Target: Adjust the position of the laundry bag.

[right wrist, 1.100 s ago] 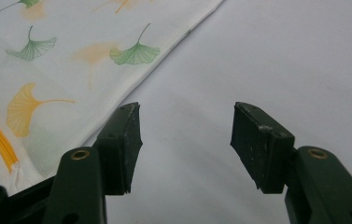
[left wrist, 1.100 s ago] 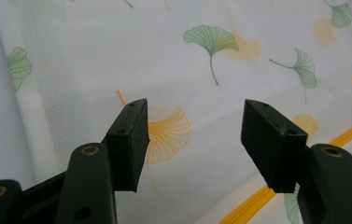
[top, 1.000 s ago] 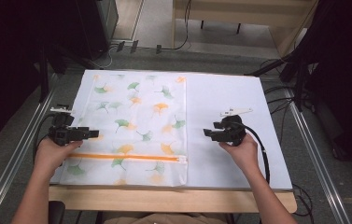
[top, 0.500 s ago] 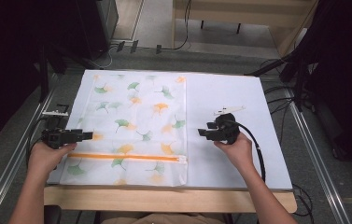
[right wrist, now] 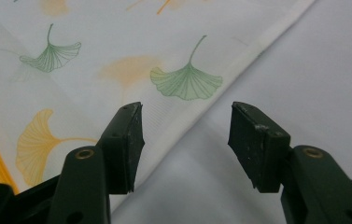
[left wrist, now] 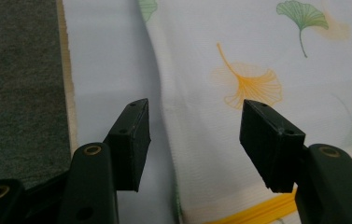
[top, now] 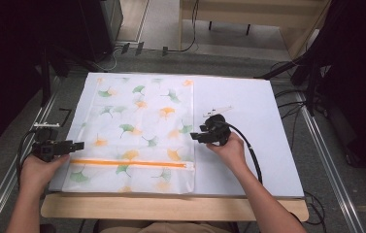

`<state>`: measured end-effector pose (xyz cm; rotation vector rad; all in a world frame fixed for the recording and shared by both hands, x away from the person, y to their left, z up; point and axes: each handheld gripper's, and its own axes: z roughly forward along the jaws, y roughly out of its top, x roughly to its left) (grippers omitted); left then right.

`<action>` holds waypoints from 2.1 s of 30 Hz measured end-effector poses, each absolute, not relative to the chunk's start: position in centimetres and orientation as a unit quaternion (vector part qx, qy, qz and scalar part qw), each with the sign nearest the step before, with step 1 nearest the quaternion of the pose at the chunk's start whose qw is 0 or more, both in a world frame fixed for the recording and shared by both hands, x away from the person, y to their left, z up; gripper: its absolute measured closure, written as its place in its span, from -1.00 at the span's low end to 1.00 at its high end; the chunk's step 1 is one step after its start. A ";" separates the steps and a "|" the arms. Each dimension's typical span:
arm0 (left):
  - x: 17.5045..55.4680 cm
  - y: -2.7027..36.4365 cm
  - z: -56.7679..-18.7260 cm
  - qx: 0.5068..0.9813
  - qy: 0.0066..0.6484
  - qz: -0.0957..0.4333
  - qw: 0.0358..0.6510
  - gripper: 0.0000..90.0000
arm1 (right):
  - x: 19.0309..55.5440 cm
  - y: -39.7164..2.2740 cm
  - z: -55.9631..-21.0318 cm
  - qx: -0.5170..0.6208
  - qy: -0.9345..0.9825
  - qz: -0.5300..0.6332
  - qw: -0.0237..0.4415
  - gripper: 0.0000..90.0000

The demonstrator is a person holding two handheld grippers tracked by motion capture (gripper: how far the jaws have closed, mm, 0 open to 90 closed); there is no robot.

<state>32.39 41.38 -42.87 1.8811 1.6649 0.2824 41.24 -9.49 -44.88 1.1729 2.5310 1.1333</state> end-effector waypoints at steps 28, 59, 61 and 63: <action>33.9 40.4 -44.2 0.704 0.640 0.055 0.303 0.82 | 41.5 -5.6 -47.0 0.388 0.844 0.354 0.105 0.96; 35.8 36.4 -43.6 0.747 0.586 0.039 0.310 0.98 | 42.4 -10.4 -46.3 0.453 0.819 0.346 0.066 1.00; 36.0 35.7 -43.5 0.752 0.581 0.037 0.309 0.98 | 42.4 -11.0 -46.3 0.457 0.817 0.344 0.069 1.00; 36.0 35.6 -43.5 0.752 0.581 0.038 0.310 0.98 | 42.4 -11.2 -46.2 0.463 0.814 0.345 0.068 1.00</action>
